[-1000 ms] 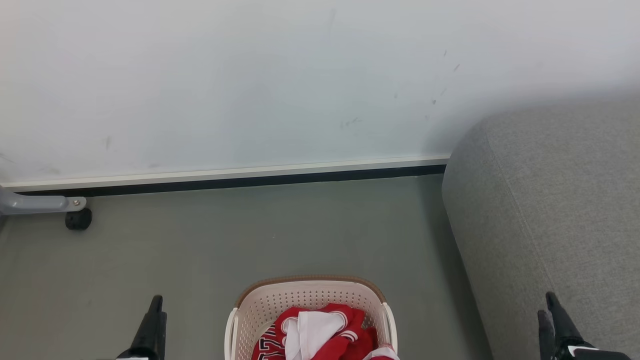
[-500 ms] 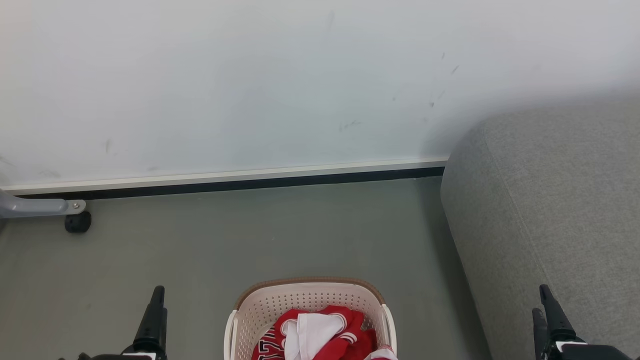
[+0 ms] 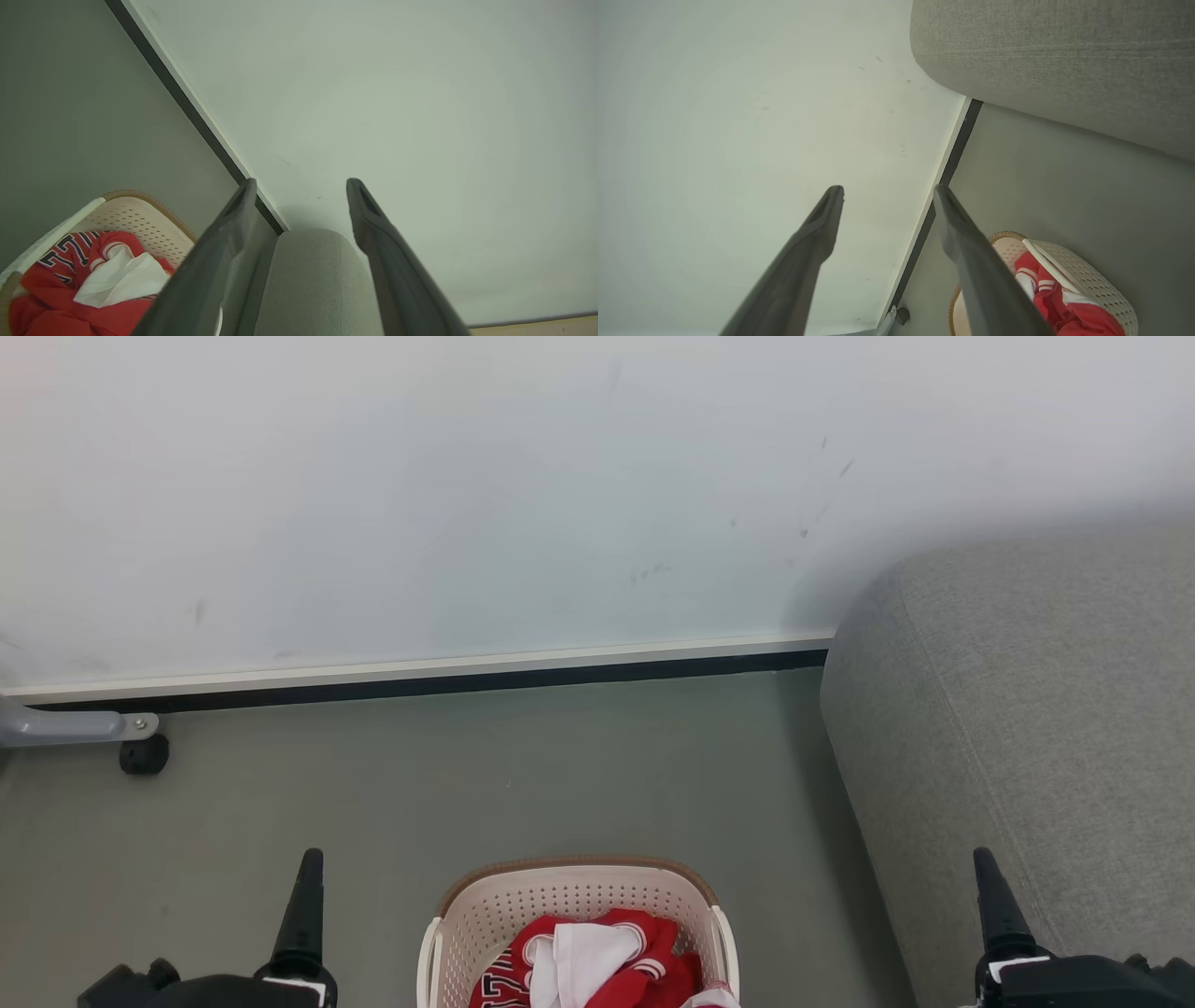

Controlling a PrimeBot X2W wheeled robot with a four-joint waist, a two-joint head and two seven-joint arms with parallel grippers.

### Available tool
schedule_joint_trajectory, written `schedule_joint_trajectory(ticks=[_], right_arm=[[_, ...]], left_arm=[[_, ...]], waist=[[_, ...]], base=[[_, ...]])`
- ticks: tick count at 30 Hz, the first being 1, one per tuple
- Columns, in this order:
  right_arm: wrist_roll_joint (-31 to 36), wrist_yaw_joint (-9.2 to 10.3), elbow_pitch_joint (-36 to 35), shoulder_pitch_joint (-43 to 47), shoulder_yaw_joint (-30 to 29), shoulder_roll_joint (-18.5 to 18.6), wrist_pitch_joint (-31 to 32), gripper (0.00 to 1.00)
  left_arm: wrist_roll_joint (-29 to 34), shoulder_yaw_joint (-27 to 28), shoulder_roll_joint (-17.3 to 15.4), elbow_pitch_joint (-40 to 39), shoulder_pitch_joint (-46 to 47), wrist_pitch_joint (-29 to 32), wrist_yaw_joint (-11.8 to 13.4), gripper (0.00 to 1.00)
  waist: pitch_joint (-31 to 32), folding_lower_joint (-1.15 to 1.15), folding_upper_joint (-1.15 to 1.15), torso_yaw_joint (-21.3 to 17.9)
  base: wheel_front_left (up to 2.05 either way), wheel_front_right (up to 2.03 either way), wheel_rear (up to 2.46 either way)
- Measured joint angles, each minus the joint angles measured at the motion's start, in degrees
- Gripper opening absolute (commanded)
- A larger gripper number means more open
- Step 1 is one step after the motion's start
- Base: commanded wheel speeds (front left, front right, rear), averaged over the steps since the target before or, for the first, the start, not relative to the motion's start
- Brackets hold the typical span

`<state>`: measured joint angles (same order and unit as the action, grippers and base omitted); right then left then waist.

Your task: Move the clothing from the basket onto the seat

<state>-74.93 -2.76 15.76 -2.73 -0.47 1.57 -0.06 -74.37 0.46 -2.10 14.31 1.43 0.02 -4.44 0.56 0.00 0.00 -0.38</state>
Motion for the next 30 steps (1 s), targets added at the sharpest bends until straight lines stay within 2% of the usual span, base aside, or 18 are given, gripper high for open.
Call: schedule_joint_trajectory(ticks=[23, 30], right_arm=[[22.5, 3.34, -1.47, -0.15, 8.2, 1.62, -4.66, 1.0], [27.95, 4.34, -1.44, -0.15, 10.0, 1.82, -5.94, 1.0]], left_arm=[[24.57, -5.5, -3.76, -2.63, -0.75, -4.75, 3.67, 1.0], [30.06, -6.76, -4.45, -2.91, -1.33, -6.02, 4.66, 1.0]], waist=[[0.24, 0.0, 0.0, -0.35], [0.35, 0.0, 0.0, -0.47]], base=[[0.0, 0.0, 0.0], [0.0, 0.0, 0.0]])
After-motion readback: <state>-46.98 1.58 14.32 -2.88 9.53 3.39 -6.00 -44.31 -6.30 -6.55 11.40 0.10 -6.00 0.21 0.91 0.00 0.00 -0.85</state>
